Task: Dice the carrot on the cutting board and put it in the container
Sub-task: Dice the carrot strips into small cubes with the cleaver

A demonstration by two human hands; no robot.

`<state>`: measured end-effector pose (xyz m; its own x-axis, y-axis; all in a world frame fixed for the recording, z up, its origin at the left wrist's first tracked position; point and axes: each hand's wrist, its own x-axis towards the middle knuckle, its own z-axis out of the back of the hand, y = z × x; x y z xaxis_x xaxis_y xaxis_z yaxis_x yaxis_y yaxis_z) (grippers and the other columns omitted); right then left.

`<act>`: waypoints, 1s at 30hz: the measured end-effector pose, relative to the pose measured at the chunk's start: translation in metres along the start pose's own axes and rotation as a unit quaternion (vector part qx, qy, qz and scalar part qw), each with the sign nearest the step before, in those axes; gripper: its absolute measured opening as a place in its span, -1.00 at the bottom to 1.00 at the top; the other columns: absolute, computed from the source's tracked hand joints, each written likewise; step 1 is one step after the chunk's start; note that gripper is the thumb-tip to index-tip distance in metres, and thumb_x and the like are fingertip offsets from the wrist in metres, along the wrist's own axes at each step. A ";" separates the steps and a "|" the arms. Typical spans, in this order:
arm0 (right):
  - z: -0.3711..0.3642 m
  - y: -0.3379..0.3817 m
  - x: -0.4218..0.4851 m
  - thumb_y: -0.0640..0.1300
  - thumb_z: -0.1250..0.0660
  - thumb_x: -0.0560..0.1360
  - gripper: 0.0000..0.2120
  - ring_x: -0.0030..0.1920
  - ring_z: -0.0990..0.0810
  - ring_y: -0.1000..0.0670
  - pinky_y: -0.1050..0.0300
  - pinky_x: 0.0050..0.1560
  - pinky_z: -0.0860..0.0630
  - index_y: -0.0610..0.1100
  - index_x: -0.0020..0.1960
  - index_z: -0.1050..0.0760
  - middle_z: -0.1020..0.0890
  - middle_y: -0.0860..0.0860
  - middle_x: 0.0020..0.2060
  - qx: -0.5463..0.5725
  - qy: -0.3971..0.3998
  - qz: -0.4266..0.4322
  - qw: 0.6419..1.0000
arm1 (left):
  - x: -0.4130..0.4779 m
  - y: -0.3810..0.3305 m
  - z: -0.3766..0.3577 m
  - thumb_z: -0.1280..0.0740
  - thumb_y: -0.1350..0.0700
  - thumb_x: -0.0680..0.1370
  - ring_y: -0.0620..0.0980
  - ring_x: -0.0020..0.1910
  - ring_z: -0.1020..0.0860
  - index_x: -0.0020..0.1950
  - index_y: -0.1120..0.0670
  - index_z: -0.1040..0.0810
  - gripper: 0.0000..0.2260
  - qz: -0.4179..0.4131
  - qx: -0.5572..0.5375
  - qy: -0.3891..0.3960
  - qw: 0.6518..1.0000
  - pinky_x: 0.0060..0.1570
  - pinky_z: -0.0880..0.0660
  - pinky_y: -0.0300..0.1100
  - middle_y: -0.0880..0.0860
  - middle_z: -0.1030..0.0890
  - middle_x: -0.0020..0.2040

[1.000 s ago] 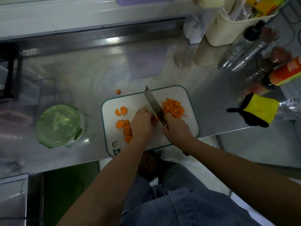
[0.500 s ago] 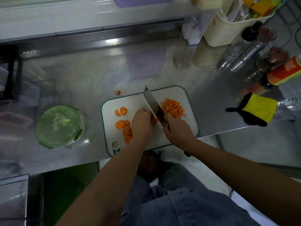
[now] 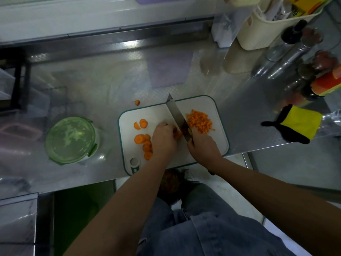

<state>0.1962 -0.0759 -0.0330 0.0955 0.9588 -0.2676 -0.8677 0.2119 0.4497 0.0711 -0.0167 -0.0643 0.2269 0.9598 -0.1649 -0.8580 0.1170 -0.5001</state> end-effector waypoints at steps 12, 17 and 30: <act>0.005 0.006 -0.005 -0.14 -0.18 0.55 -0.85 -0.27 -0.47 -0.12 0.09 -0.29 -0.33 -0.19 0.07 -0.35 -0.41 -0.03 -0.28 -0.007 0.016 0.024 1.000 | -0.008 0.008 0.006 -0.37 0.20 0.47 0.10 0.00 -0.50 -0.01 0.14 -0.64 -0.87 -0.014 0.006 -0.007 1.000 -0.05 -0.45 -0.05 0.13 -0.55 -0.04; -0.002 0.009 -0.005 -0.17 -0.17 0.55 -0.79 -0.20 -0.50 -0.15 0.07 -0.26 -0.29 -0.21 0.15 -0.35 -0.46 -0.09 -0.23 -0.016 0.013 0.014 1.000 | -0.006 0.007 0.002 -0.38 0.23 0.45 0.10 -0.09 -0.51 -0.10 0.13 -0.65 -0.92 -0.002 -0.004 -0.018 1.000 -0.14 -0.46 -0.03 0.12 -0.57 -0.12; 0.002 0.006 0.004 -0.15 -0.17 0.56 -0.75 -0.28 -0.50 -0.16 0.09 -0.31 -0.24 -0.22 0.20 -0.35 -0.52 -0.11 -0.27 0.008 -0.017 0.006 1.000 | -0.004 0.007 0.000 -0.37 0.19 0.46 0.11 -0.07 -0.54 -0.07 0.13 -0.66 -0.90 0.017 -0.031 -0.022 0.999 -0.08 -0.50 0.00 0.13 -0.61 -0.10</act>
<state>0.1920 -0.0702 -0.0300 0.1032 0.9670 -0.2328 -0.8609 0.2040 0.4660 0.0646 -0.0201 -0.0672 0.1759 0.9734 -0.1468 -0.8343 0.0683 -0.5470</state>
